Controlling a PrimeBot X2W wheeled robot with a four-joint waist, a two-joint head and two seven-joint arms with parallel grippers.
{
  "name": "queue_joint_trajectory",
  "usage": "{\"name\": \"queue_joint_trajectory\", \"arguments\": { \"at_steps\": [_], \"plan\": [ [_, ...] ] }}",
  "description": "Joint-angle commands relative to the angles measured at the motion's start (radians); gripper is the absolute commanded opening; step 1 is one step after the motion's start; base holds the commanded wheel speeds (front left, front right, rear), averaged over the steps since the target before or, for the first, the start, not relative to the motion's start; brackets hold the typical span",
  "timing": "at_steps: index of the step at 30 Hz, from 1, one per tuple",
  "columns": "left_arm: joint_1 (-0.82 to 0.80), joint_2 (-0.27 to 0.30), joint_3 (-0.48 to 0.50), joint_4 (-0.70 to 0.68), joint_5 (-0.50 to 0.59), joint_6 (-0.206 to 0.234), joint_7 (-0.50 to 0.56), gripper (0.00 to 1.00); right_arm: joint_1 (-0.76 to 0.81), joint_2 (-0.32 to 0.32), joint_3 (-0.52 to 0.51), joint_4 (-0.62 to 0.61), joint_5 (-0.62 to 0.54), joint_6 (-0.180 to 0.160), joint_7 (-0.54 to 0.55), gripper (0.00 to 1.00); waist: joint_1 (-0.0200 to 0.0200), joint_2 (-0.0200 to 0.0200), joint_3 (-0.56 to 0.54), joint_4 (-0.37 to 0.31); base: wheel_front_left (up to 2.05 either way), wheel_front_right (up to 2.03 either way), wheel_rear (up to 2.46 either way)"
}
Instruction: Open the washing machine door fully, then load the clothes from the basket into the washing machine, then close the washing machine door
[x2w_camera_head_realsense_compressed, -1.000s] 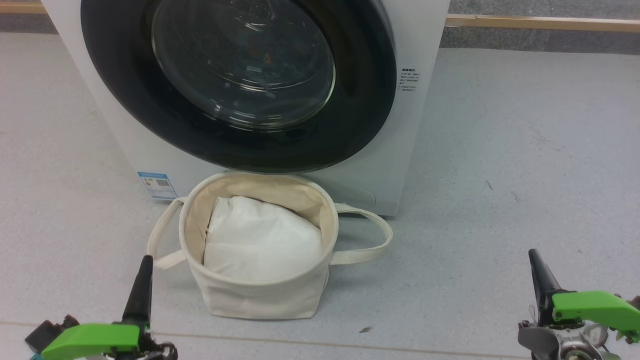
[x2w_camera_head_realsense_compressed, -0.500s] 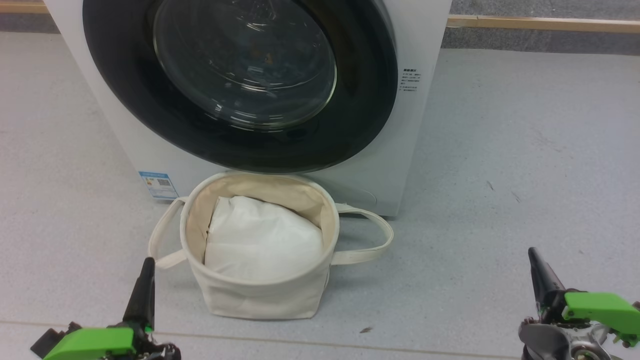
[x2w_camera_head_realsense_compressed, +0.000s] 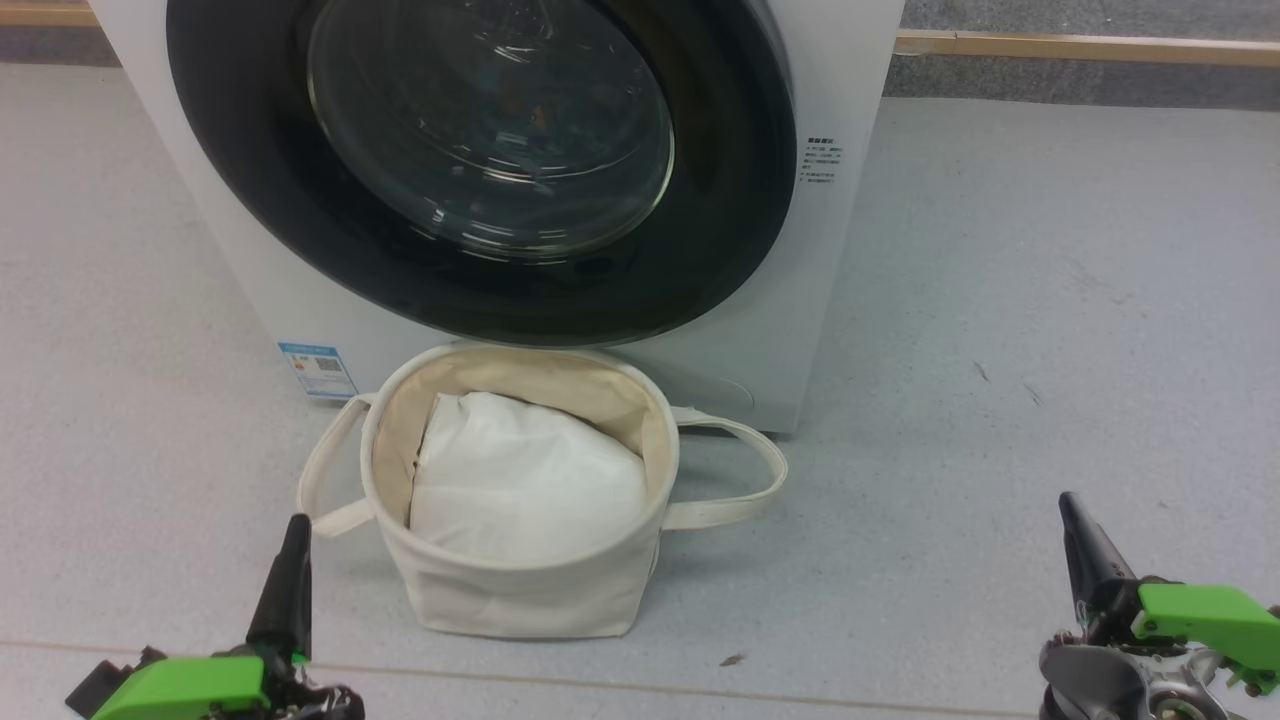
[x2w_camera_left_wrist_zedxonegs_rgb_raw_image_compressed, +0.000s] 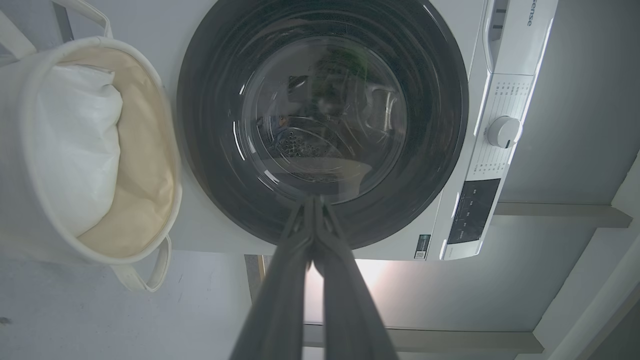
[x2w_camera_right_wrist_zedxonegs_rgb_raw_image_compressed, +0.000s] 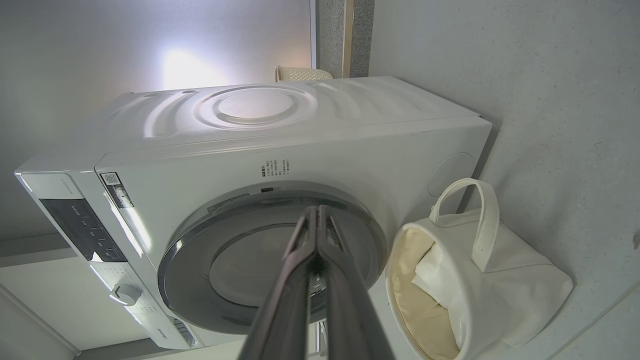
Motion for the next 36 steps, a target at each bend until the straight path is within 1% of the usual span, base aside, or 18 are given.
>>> {"name": "queue_joint_trajectory", "arguments": {
  "at_steps": [1,36],
  "plan": [
    [-0.023,0.006,0.034,-0.039,-0.003,-0.007,0.009,0.0,-0.014,-0.004,0.019,-0.037,0.005,0.0,0.008,0.0,0.0,0.0,0.0,0.0,0.0,0.0,0.0],
    [-0.023,0.006,0.034,-0.039,-0.004,-0.007,0.008,0.0,-0.014,-0.004,0.019,-0.037,0.005,0.0,0.008,0.0,0.0,0.0,0.0,0.0,0.0,0.0,0.0]
  ]
}}
